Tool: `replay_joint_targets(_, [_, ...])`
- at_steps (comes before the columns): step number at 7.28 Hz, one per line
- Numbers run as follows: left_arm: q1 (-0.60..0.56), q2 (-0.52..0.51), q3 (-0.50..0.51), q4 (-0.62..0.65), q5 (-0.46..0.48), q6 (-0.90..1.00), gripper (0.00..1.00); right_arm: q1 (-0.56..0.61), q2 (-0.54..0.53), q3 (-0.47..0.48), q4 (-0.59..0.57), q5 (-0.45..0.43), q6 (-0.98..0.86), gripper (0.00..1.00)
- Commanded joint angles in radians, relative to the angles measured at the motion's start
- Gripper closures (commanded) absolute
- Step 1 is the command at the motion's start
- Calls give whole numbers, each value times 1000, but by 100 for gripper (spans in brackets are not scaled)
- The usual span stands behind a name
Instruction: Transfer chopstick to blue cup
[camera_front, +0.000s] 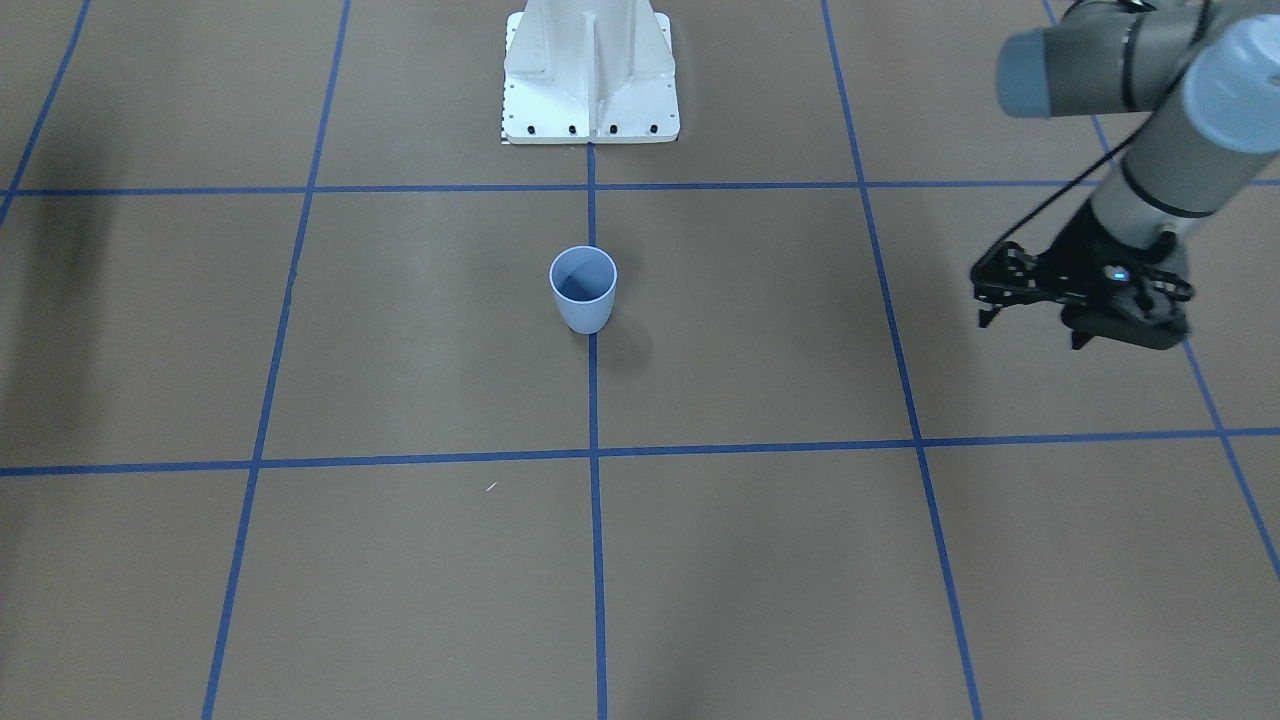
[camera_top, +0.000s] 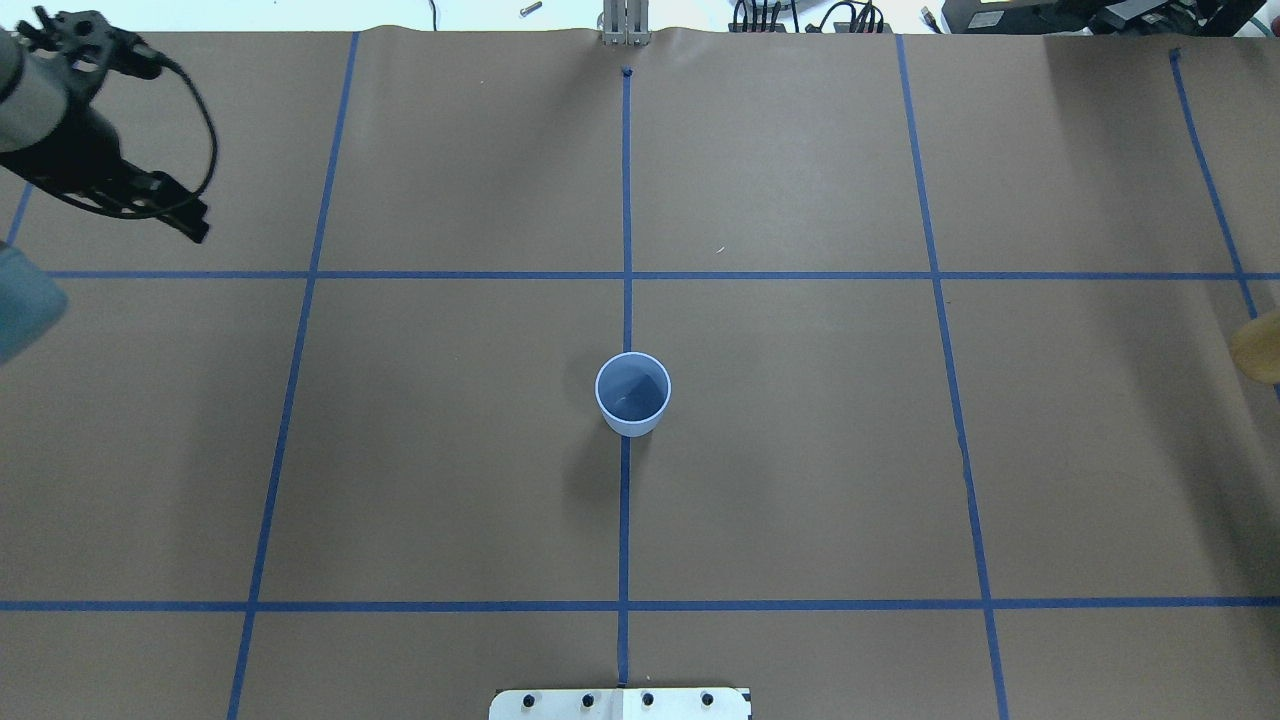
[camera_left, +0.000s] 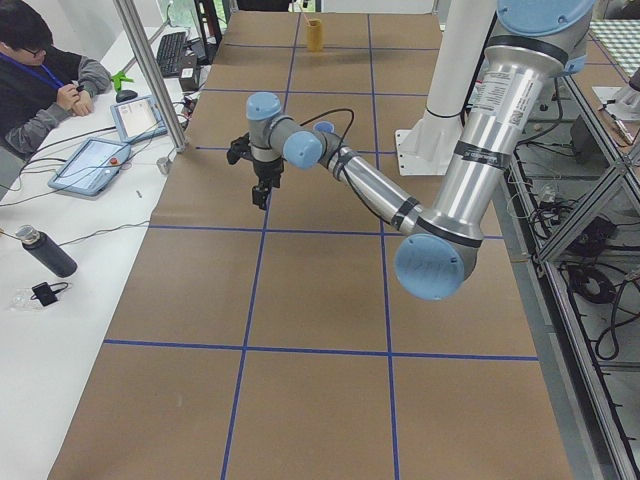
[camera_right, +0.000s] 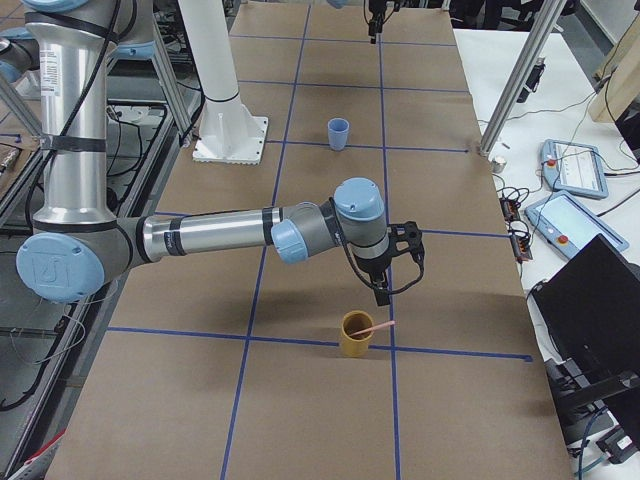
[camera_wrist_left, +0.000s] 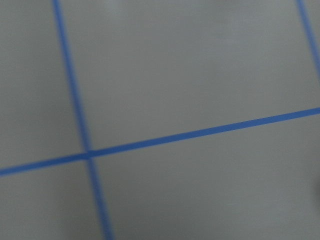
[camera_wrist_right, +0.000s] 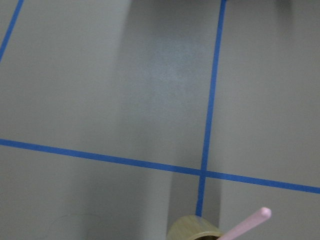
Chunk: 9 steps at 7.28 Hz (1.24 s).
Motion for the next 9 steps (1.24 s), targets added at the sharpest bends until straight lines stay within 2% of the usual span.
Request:
replay_joint_targets(1, [-76, 92, 47, -49, -14, 173, 2, 9, 20, -117, 97, -55, 7, 0])
replay_joint_targets(2, [-77, 105, 48, -66, -14, 173, 2, 8, 23, -199, 221, -55, 80, 0])
replay_joint_targets(3, [-77, 105, 48, -67, -15, 173, 2, 6, 23, -234, 317, -67, 194, 2])
replay_joint_targets(4, [-77, 103, 48, -67, -15, 173, 2, 6, 17, -270, 368, -70, 211, 18])
replay_joint_targets(5, [-77, 105, 48, -67, -15, 171, 2, 6, 17, -274, 379, -67, 243, 62])
replay_joint_targets(6, [-77, 103, 48, -67, -15, 168, 2, 3, 20, -263, 387, -62, 322, 81])
replay_joint_targets(7, [-77, 103, 47, -67, -15, 167, 2, 0, 14, -268, 411, -61, 329, 87])
replay_joint_targets(8, [-77, 103, 47, -67, -15, 167, 2, -2, 11, -265, 411, -53, 329, 100])
replay_joint_targets(9, [-77, 103, 47, -67, -17, 165, 2, -2, 8, -258, 413, -32, 323, 100])
